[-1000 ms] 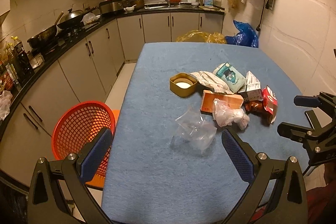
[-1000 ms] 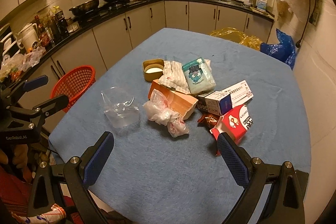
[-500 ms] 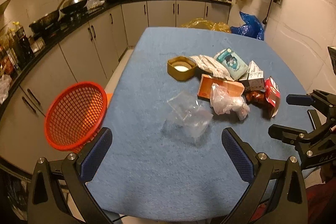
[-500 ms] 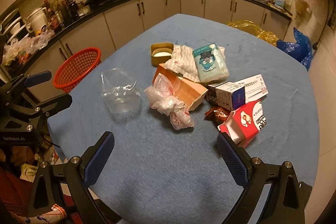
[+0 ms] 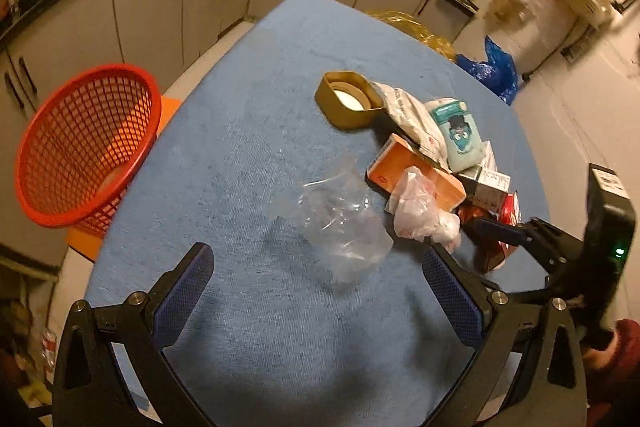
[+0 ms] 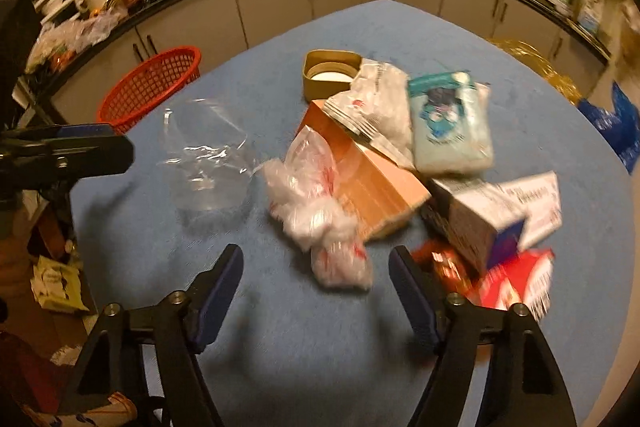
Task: Collect trash
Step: 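Grasp the clear plastic cup with left tool while right tool grasps the white bag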
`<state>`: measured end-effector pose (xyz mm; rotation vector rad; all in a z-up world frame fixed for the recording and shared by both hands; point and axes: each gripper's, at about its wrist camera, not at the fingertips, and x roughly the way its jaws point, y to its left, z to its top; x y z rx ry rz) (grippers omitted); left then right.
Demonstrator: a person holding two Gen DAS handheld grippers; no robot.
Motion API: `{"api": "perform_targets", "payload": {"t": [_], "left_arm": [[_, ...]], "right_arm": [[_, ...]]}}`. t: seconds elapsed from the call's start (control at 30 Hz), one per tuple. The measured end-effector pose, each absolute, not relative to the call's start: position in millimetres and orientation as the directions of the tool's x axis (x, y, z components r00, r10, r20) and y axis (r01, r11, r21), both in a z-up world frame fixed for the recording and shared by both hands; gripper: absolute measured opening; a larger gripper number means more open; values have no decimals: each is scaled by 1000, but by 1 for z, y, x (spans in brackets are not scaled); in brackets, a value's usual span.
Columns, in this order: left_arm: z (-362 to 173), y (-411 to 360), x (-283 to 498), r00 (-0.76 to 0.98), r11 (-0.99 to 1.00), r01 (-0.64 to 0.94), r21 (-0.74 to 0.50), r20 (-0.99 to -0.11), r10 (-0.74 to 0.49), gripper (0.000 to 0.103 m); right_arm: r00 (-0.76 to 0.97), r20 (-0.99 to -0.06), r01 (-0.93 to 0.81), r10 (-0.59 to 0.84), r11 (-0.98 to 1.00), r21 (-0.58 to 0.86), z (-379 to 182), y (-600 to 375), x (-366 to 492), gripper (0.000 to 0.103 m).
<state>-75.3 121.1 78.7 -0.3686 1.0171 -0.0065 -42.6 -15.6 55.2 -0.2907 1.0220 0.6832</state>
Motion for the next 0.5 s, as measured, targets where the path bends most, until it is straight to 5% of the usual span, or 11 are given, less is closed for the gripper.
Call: {"api": "perform_targets", "payload": {"t": [0.13,0.2,0.23,0.5], "left_arm": [[74,118,-69,521,941,-165,-296,-836,-172,103],[72,115,-65,515,944,-164,-288,-841,-167,103],[71,113,-62,513,945,-163,-282,-843,-163,103],[58,105,-36,495,952,-166,-258,-857,-146,95]], "right_arm": [[328,-877,-658,350,751,53,39,-7,-32,67],[305,-882,-658,361,749,79,36,-9,-31,35],[295,-883,-651,365,753,94,36,-11,-31,31],[298,-862,-571,410,801,183,52,-40,-45,30]]}}
